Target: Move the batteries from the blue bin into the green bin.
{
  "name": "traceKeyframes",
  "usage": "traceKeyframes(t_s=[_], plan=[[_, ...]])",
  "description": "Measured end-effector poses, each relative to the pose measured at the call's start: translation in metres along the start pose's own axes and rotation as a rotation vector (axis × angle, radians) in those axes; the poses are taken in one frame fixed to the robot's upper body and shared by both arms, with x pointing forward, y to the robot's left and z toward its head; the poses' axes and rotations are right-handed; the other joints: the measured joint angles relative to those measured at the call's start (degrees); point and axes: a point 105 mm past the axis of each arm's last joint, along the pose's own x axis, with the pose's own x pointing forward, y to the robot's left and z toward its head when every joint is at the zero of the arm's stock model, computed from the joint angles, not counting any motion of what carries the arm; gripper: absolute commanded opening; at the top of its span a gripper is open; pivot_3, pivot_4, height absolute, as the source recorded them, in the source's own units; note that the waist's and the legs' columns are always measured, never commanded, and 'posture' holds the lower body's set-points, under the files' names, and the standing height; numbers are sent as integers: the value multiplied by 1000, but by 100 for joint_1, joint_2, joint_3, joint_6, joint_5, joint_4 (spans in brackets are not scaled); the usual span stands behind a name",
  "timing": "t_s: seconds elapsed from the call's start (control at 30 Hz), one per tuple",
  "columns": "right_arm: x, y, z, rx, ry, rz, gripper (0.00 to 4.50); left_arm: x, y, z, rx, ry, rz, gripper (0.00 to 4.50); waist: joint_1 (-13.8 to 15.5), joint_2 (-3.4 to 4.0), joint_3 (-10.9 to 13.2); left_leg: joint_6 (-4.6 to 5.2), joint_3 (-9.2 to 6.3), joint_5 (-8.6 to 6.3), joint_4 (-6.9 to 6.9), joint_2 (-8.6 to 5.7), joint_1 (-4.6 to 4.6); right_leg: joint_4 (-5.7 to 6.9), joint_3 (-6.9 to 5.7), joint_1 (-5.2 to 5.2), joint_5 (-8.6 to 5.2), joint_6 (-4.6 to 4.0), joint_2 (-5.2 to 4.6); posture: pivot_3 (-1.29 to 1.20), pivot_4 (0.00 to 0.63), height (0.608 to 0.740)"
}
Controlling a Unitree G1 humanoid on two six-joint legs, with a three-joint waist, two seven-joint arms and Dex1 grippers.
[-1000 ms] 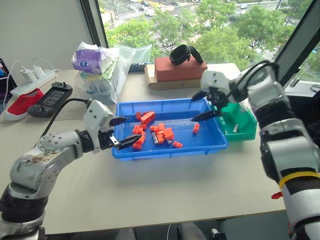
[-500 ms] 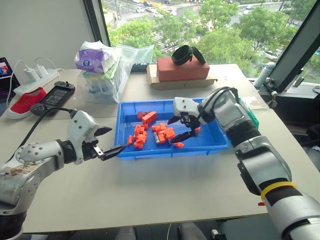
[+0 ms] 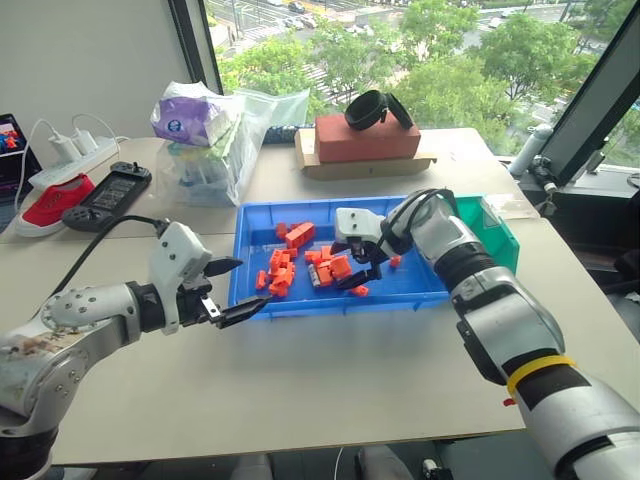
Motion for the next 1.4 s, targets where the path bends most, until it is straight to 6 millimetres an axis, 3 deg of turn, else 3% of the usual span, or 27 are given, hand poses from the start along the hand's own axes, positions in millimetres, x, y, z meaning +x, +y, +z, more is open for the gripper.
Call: traceKeyframes(t_s=[0.2,0.4,0.53,0.67,0.8,0.87,0.93,0.97,1.07,1.2,1.4], plan=[[0,-1,-9,47,14,-11,1480,0,0,3,-4,-12,-4,4500,-5,0,0,0,0,0,0,0,0,0,0,0,0,0,0,0,150,740],[-3,-4,-9,36,27,-29,1453,0,-1,9,7,-25,-15,4500,-5,0,0,0,0,0,1,0,1,2,0,1,0,0,0,0,150,740],[-32,-21,-7,41,25,-108,1453,0,-1,9,8,-22,-14,4500,7,0,1,0,0,0,0,0,-3,-2,0,0,0,0,0,0,150,740],[-69,-49,-3,35,48,-302,1453,0,-1,9,7,-23,-13,4500,5,0,0,0,0,0,-4,0,0,-4,0,0,0,0,0,0,150,740],[-71,-56,-27,81,128,-414,1453,0,-1,9,5,-25,-12,4500,-11,0,0,0,0,0,-4,0,-1,-3,2,-2,0,0,0,0,150,740],[-66,-55,-42,102,177,-454,2456,0,-1,9,6,-26,-12,4500,-14,0,0,0,0,0,-4,0,-1,-2,3,-4,0,0,0,0,150,740],[-63,-55,-51,112,206,-484,2850,1,-1,10,9,-29,-12,4500,-12,0,0,0,0,0,-4,-1,-2,-3,3,-4,0,0,0,0,150,740],[-63,-55,-53,118,208,-494,3370,1,-1,11,10,-29,-13,4500,-14,0,1,0,0,0,-4,-1,-3,-3,4,-5,0,0,0,0,150,740],[-65,-60,-47,135,175,-530,4357,0,-1,11,8,-30,-16,4500,-24,0,1,0,0,0,-4,-1,-2,-1,3,-5,0,0,0,0,150,740],[-61,-62,-31,234,122,-505,4438,-1,-1,10,6,-24,-12,4500,-34,0,1,0,0,0,-5,0,-1,2,2,-4,0,0,0,0,150,740],[-46,-36,0,501,-19,-231,4438,-6,3,13,-21,-30,11,4500,7,1,1,0,-1,0,-3,0,-4,4,0,-4,0,0,0,0,150,740]])
